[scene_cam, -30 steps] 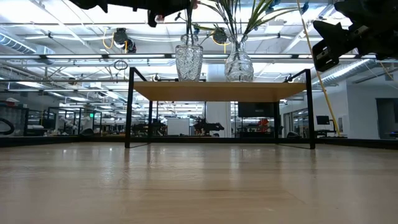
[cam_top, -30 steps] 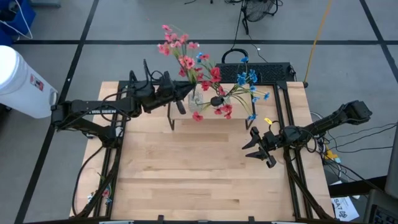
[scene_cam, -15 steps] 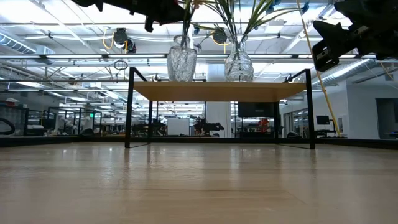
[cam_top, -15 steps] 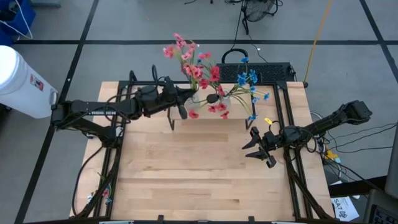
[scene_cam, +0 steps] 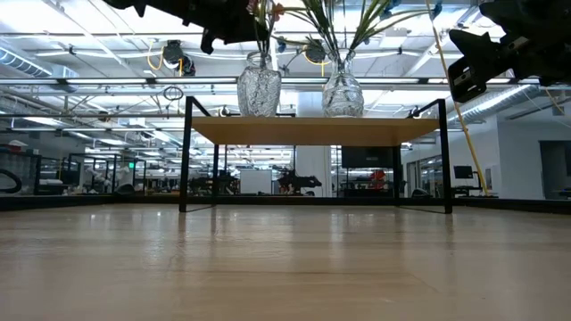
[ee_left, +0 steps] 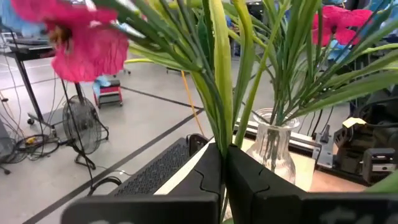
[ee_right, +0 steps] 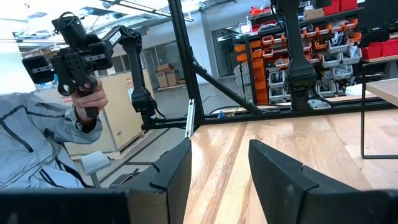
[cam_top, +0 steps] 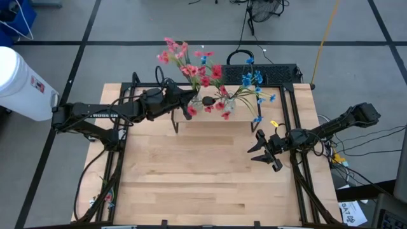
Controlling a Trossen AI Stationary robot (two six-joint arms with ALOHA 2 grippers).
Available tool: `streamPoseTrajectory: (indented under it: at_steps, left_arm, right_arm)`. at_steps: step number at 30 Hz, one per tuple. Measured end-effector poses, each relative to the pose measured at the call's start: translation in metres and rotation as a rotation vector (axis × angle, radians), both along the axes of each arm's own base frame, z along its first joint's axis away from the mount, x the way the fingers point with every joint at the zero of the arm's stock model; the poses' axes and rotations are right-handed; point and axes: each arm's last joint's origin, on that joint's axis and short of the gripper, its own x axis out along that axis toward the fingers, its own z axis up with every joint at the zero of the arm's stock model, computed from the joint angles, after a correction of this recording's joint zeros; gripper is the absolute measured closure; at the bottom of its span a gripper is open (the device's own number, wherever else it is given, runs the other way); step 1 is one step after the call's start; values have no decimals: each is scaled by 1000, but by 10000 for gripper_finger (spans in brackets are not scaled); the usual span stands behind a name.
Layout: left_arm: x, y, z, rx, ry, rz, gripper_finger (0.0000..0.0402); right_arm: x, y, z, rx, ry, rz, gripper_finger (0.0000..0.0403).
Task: Pick and place flowers into a vace then onto a shelf
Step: Put the pink flowers into the left transparent vase on the shelf
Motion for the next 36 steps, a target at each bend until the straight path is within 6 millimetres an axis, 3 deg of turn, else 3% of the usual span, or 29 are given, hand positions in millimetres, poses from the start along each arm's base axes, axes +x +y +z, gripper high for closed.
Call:
streamPoseTrajectory:
  at_steps: [19,36]
  left_arm:
    - [-1,0,-9,-41,62,23,367]
    - [2,-10,2,-10,-54,19,360]
  right_arm:
    - [0,0,0,0,0,0,252]
    - [0,0,0,0,0,0,252]
